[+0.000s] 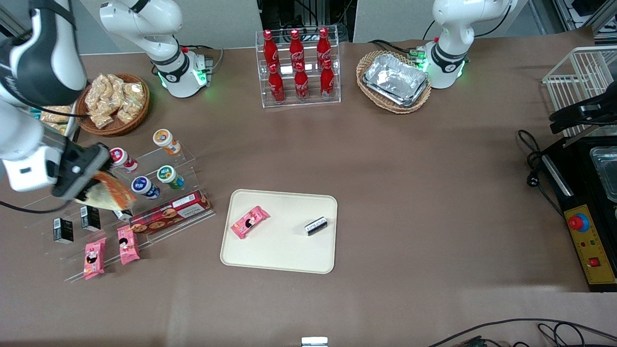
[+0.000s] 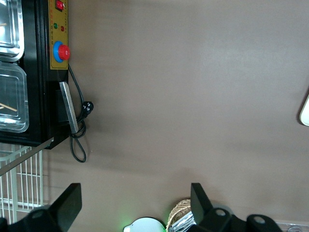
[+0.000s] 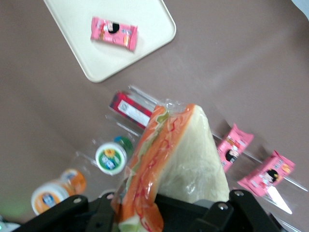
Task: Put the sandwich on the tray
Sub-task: 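Carry the sandwich with the right gripper over the cream tray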
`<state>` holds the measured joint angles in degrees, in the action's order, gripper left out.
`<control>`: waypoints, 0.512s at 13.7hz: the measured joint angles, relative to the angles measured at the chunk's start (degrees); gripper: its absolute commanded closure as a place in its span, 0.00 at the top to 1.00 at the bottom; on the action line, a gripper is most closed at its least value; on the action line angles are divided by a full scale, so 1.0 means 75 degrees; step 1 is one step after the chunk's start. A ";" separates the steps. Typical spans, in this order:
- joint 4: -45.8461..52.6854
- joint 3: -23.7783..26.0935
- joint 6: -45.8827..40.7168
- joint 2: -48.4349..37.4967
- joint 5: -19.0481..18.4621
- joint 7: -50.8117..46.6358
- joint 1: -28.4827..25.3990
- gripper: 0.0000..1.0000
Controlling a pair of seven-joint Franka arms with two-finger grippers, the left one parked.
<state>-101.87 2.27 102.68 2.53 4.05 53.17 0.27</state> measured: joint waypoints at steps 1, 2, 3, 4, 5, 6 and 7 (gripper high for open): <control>0.0129 0.0003 0.0000 0.0171 0.0016 -0.0524 -0.0278 0.17; 0.0259 0.0003 0.0001 0.0335 0.0026 -0.1052 -0.0570 0.17; 0.0400 0.0007 0.0013 0.0516 0.0031 -0.1609 -0.0900 0.17; 0.0537 0.0009 0.0074 0.0710 0.0033 -0.2145 -0.1235 0.17; 0.0673 0.0012 0.0242 0.0939 0.0034 -0.2677 -0.1592 0.17; 0.0770 0.0016 0.0518 0.1169 0.0034 -0.3082 -0.1901 0.17; 0.0828 0.0016 0.0876 0.1396 0.0034 -0.3348 -0.2165 0.17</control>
<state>-95.66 2.39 109.25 13.00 4.31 28.07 -15.97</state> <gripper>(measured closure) 0.833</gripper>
